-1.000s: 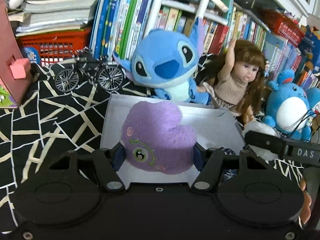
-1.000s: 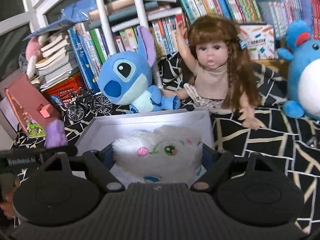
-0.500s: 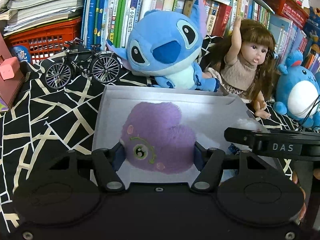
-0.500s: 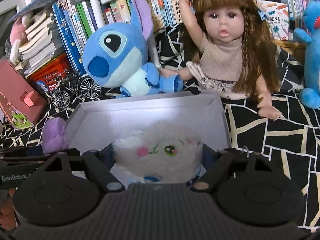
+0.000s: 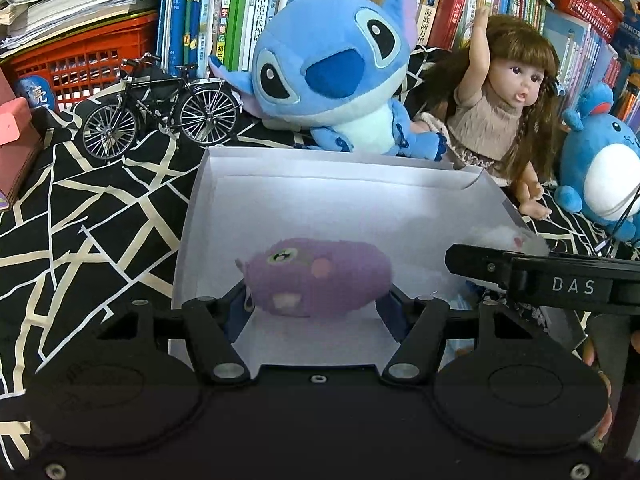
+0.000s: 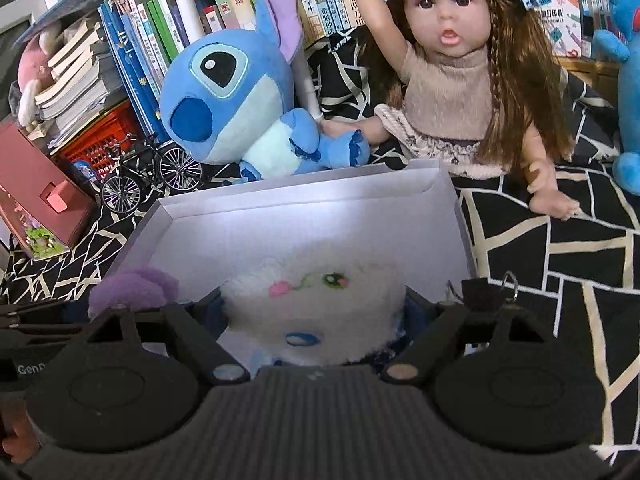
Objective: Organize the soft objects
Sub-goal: 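Open both grippers to drop the plushes into the box, then withdraw both grippers from the box back toward the pile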
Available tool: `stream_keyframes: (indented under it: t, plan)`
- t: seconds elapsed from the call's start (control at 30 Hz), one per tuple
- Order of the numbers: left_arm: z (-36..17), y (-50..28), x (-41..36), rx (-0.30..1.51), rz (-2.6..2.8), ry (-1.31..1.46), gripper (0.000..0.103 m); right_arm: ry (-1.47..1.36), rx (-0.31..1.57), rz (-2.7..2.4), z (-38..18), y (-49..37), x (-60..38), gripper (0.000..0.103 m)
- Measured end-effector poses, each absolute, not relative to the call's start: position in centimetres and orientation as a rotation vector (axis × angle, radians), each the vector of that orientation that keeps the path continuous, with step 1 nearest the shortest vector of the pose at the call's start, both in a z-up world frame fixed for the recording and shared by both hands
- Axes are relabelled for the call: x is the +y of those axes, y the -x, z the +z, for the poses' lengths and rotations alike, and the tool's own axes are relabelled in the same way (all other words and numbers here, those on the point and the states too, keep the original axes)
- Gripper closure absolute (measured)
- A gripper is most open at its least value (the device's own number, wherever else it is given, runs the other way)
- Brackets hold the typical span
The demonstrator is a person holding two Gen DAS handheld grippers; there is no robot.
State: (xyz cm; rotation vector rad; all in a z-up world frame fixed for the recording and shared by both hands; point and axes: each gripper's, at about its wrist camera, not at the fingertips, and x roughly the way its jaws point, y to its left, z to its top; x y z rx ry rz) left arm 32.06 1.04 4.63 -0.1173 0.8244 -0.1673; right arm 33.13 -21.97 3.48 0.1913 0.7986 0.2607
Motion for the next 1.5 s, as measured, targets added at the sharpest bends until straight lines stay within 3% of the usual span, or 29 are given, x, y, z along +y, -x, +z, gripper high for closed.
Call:
stream_keyframes:
  t: [0.37,0.7,1.5]
  plan:
    - [4.9,-31.6,1.2,0.812,-0.151,0.112,0.021,-0.206,0.796,0.257,3.2,-32.9,-21.9,0.009]
    - [5.8,-30.3,1.2,0.773,-0.136,0.122,0.015,-0.233,0.749,0.259,4.1,-31.7,-22.5,0.003]
    - [8.0,-21.8,1.1,0.617,-0.157,0.105,0.008,-0.134,0.498,0.293,8.2,-22.8,-23.2,0.000]
